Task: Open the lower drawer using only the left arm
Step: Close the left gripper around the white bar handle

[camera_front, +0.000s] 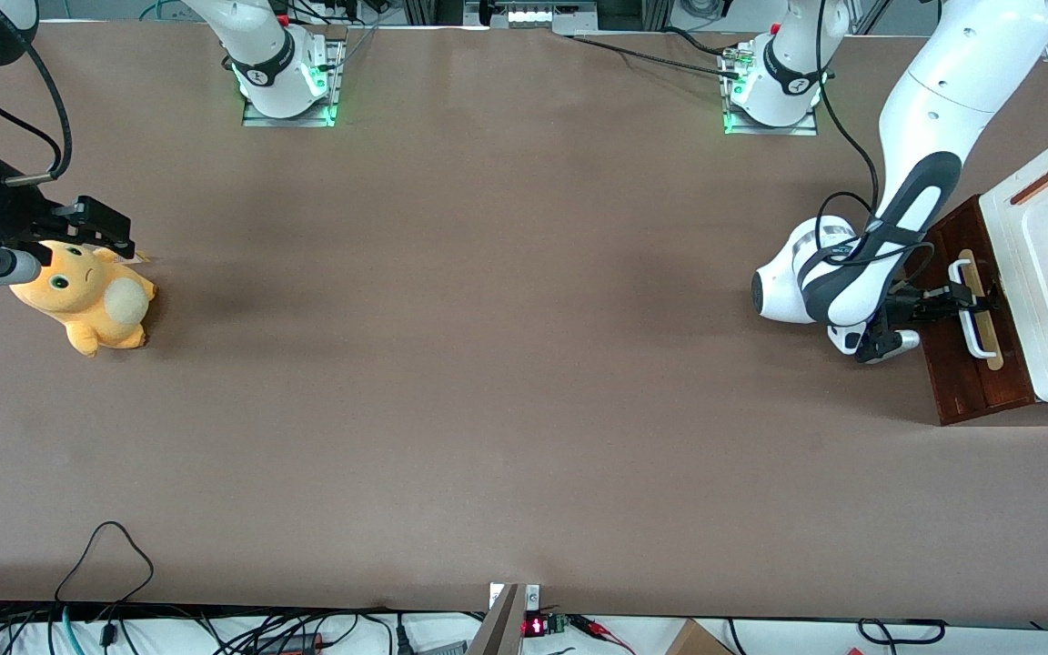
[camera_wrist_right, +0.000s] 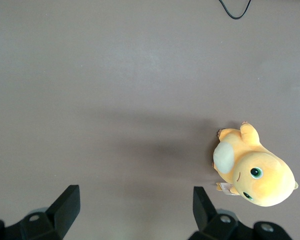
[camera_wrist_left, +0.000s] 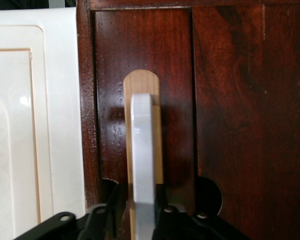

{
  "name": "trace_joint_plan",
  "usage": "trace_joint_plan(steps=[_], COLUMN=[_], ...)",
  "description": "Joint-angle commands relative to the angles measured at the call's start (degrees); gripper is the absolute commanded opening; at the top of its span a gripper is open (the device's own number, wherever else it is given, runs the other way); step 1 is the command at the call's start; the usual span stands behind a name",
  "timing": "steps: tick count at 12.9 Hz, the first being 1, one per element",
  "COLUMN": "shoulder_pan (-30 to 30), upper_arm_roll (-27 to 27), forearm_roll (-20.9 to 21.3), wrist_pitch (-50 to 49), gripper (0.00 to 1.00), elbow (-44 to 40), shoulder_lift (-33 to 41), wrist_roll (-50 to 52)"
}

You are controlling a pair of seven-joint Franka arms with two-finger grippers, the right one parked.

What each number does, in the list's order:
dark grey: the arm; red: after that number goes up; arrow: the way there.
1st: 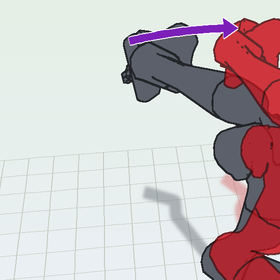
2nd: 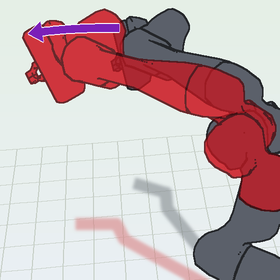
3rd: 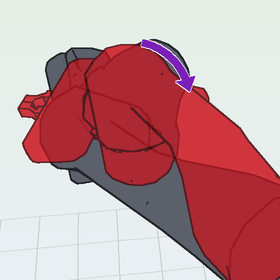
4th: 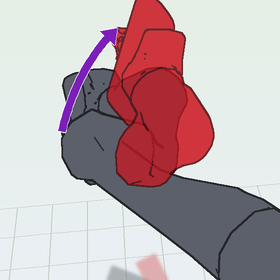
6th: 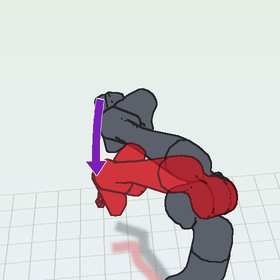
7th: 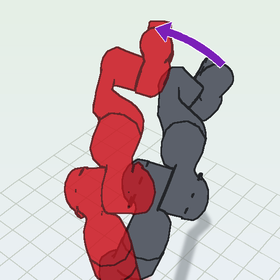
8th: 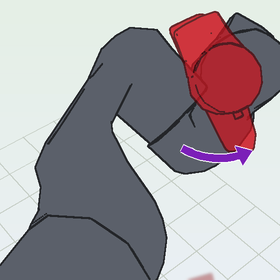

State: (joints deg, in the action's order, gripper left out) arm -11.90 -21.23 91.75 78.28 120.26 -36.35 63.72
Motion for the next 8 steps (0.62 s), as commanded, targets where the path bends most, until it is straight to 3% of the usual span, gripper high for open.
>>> trace_joint_plan(steps=[1, 4, 8], shoulder_pan=[-0.84, -0.84, -0.32], upper_arm_roll=[-0.74, -0.74, -0.92], forearm_roll=[1.76, 1.76, 1.94], wrist_pitch=[-0.67, -0.59, -0.5], gripper=[0.15, 0.01, 0.0], elbow=[-0.73, -0.73, -0.73], shoulder_lift=[-0.82, -0.82, -0.47], wrist_roll=[0.0, -0.09, -0.53])
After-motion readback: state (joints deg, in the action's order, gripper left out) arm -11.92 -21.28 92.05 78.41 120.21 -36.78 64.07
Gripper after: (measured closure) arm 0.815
